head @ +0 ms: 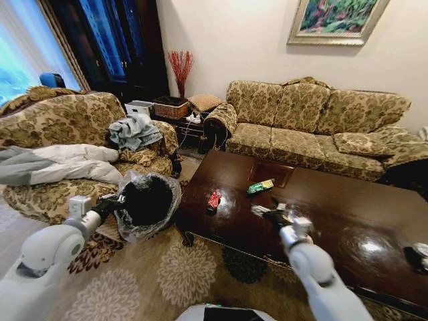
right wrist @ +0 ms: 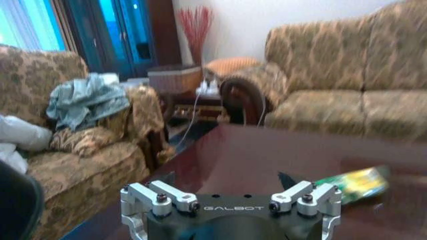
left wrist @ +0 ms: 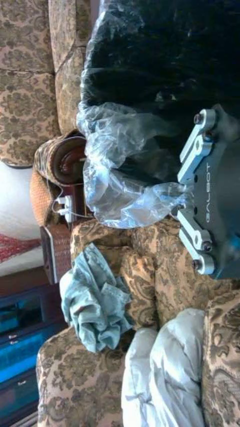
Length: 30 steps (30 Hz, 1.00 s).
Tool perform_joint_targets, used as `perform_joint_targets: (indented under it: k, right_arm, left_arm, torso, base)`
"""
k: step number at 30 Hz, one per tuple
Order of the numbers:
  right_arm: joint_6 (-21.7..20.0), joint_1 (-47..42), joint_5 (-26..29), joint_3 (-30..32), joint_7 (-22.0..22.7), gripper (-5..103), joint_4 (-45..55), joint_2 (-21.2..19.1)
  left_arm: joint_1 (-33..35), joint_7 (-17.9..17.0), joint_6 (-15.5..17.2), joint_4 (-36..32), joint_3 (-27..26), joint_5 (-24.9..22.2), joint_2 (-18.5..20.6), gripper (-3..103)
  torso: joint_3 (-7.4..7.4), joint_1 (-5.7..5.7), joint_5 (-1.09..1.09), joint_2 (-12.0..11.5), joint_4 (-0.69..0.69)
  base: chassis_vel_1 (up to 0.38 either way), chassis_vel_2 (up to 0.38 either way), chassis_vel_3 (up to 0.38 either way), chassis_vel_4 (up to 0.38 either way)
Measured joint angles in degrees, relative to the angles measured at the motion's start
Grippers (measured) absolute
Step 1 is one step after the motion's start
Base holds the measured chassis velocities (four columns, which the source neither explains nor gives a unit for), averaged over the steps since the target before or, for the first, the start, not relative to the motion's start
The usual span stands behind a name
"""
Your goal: Move to the front of the table and place the trash on the table into the trash bin.
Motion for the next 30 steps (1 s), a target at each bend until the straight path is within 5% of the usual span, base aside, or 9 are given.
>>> perform_joint_targets:
  k: [9, 30]
  right_arm:
    - [2.3, 11.1, -0.3, -15.3, 11.8, 100, -14.7, 8.1]
    - [3.7, 17.5, 1.1, -16.9, 15.6, 100, -33.9, 19.7]
  left_arm:
    - [0.6, -1.0, 0.5, -2.2, 0.2, 0.0, -0.4, 2]
    - [-0.3, 0.6, -1.2, -1.8, 0.4, 0.3, -0.8, 2]
  torso:
    - [-0.01, -0.04, 0.01, 0.0, 0.01]
    - [-0.01, -0.02, 0.03, 0.0, -0.01]
  base:
    - [0.0, 0.0, 0.0, 0.0]
    - [0.0, 0.0, 0.0, 0.0]
